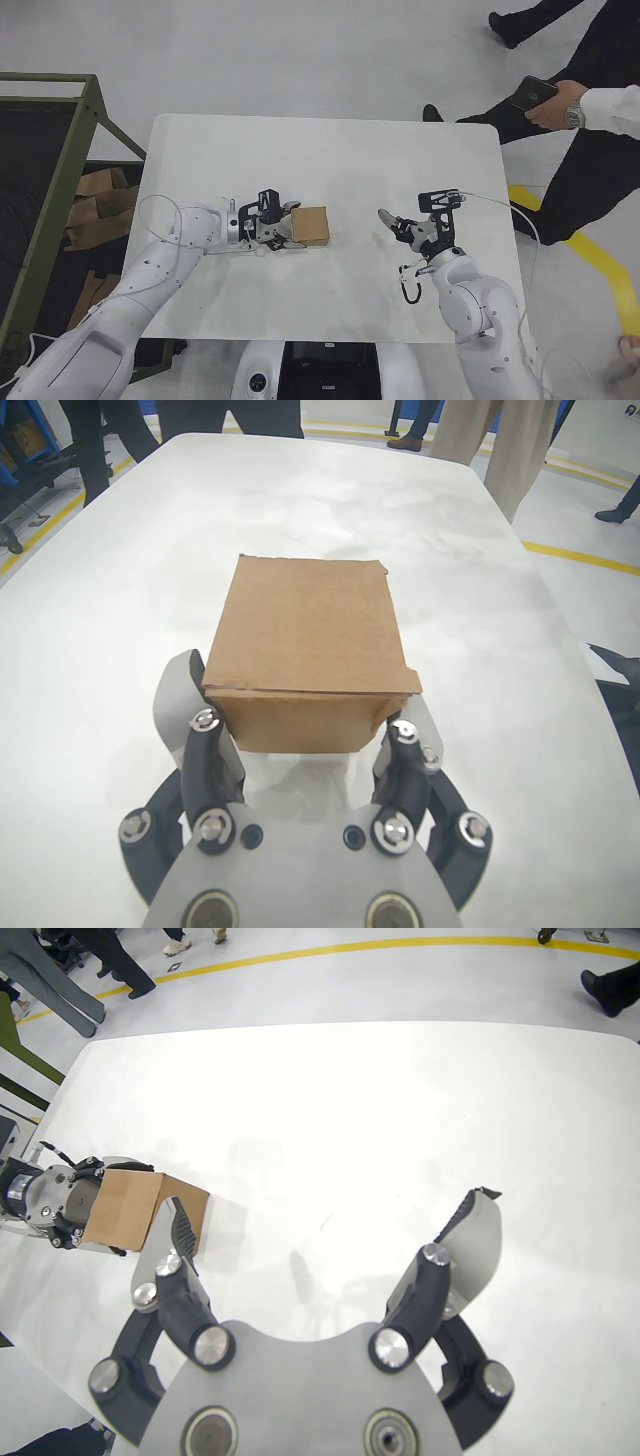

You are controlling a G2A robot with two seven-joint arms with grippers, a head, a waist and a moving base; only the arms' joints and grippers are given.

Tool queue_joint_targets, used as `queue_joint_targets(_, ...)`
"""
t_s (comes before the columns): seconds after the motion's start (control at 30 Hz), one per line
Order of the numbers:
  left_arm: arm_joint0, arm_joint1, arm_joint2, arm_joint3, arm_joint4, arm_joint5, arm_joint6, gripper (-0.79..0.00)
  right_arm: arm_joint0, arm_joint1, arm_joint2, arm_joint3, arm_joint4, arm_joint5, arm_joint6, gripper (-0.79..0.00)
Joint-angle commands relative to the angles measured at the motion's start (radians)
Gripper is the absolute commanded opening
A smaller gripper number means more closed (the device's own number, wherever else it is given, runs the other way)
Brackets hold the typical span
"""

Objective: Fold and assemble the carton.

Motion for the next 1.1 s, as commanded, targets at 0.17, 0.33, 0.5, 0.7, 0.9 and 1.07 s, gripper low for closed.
queue_joint_targets(0.17, 0.002, 0.002, 0.000, -0.006, -0.011, 0.000, -0.003, 0.000, 0.000, 0.000, 0.000, 0.000, 0.000, 0.000, 0.000, 0.000)
queue_joint_targets(0.33, 0.012, 0.010, -0.016, -0.032, -0.019, 0.005, 0.006, 0.000, 0.000, 0.000, 0.000, 0.000, 0.000, 0.000, 0.000, 0.000)
queue_joint_targets(0.5, 0.050, 0.029, -0.059, -0.088, -0.027, 0.016, 0.016, 0.000, 0.000, 0.000, 0.000, 0.000, 0.000, 0.000, 0.000, 0.000)
queue_joint_targets(0.7, 0.125, 0.059, -0.138, -0.169, -0.057, 0.022, 0.036, 0.000, 0.012, 0.002, 0.003, 0.003, 0.003, 0.010, -0.030, 0.000)
queue_joint_targets(0.9, 0.224, 0.085, -0.245, -0.260, -0.132, 0.073, 0.052, 0.000, 0.022, 0.002, 0.016, 0.009, 0.003, 0.060, -0.069, 0.000)
queue_joint_targets(1.07, 0.325, 0.099, -0.331, -0.352, -0.232, 0.144, 0.025, 0.000, 0.029, 0.001, 0.021, 0.031, 0.009, 0.087, -0.115, 0.000)
